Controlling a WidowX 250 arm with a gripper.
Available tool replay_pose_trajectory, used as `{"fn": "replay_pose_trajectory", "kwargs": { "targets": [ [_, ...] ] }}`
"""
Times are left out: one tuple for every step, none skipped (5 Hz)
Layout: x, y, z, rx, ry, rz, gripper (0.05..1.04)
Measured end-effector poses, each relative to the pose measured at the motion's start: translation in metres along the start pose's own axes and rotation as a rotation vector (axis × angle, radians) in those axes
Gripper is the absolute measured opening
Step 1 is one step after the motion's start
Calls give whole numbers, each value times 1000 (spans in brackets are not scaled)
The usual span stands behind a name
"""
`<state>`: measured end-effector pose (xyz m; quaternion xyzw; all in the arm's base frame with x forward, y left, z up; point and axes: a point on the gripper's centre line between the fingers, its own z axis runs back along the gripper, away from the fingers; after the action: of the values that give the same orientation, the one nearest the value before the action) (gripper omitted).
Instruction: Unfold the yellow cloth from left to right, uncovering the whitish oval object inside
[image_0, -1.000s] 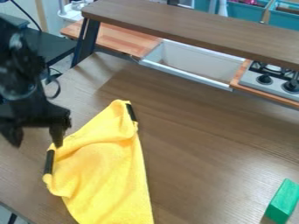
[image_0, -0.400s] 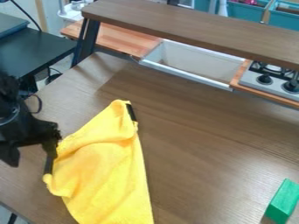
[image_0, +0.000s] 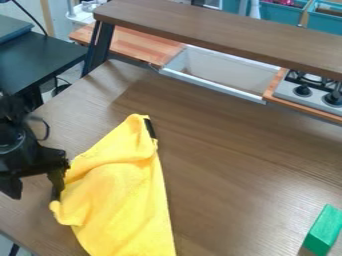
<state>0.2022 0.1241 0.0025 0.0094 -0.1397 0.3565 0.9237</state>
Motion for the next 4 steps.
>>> {"fn": "replay_pose_trajectory", "kwargs": {
  "targets": [
    [1, -2, 0, 3, -6, 8, 958],
    [1, -4, -4, 14, -3, 16, 757],
    [0, -5, -7, 19, -2, 22, 449],
    [-2, -7, -10, 17, 8, 33, 200]
  ]
}}
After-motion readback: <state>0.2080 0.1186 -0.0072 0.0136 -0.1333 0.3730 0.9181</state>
